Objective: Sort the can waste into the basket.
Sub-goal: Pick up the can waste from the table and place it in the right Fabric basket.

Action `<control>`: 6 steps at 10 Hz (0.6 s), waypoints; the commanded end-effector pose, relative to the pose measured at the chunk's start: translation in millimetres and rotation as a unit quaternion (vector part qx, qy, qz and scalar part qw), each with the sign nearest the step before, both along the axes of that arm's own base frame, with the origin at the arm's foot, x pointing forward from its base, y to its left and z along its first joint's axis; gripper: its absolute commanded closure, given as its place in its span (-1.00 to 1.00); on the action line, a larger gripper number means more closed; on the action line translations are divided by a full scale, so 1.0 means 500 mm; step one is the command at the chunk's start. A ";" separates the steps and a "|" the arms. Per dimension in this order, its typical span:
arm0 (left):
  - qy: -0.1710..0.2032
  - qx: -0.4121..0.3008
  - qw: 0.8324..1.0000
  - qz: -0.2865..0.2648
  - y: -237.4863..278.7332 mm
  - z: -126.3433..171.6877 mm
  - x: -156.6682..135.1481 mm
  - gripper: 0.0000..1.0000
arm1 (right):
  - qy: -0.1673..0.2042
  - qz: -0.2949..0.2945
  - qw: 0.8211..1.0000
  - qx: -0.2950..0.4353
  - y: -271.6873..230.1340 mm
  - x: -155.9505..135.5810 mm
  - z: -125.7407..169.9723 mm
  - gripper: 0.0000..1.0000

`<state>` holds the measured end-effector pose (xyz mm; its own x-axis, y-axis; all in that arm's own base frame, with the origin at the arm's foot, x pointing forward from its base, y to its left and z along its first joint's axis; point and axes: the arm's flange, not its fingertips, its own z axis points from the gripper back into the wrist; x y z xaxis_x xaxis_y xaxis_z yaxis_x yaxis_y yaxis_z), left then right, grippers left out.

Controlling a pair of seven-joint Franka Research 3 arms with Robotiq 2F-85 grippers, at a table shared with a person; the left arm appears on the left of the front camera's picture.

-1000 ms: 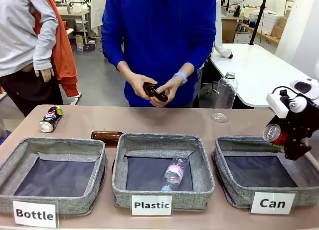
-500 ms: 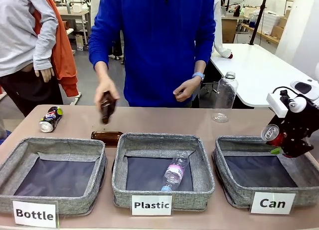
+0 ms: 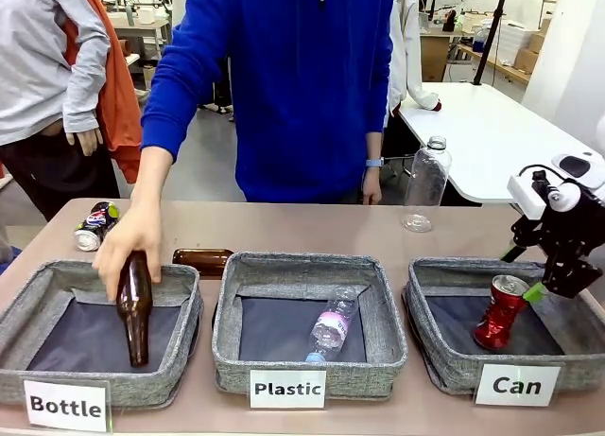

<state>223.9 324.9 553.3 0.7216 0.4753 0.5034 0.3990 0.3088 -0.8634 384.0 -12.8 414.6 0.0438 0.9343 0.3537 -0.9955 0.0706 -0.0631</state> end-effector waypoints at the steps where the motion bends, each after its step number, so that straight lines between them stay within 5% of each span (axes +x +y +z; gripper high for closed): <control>1: -0.021 -0.022 0.999 0.035 0.108 -0.003 -0.009 -1.00 | 0.005 -0.010 1.000 0.011 0.006 0.026 0.003 -1.00; 6: -0.030 -0.036 0.997 0.064 0.122 -0.008 -0.015 -1.00 | 0.023 -0.032 0.997 0.066 -0.001 0.057 0.010 -1.00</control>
<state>217.0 394.5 544.4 0.6262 0.6092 0.4865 0.3896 0.2960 -0.8721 406.6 -13.6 418.2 0.0993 0.8974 0.4298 -0.9922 0.1220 -0.0255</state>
